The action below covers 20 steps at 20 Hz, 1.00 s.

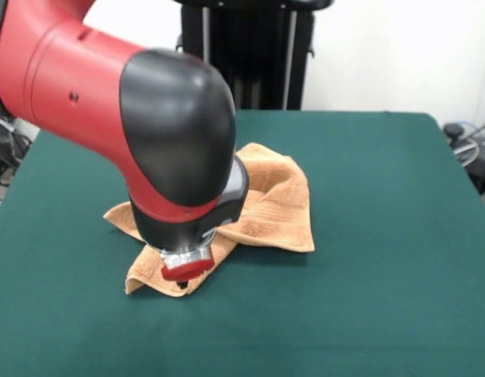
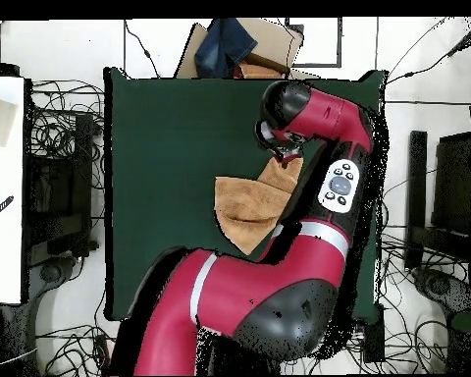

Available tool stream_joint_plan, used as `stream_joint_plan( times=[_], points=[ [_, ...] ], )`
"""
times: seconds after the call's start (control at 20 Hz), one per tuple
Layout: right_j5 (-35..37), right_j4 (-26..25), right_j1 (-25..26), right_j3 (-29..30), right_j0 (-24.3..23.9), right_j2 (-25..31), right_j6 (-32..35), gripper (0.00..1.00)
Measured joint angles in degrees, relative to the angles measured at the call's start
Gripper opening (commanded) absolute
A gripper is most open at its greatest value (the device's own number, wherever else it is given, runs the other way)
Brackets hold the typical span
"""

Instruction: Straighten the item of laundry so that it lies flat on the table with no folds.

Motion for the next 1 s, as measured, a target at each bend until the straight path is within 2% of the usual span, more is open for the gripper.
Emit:
stream_joint_plan(
  times=[0.45,1.0],
  points=[
    [-0.41,0.02,0.46,0.14,0.6,-0.02,0.0,1.0],
    [-0.4,0.17,-5.1,1.05,1.13,-0.04,0.0,1.0]
  ],
)
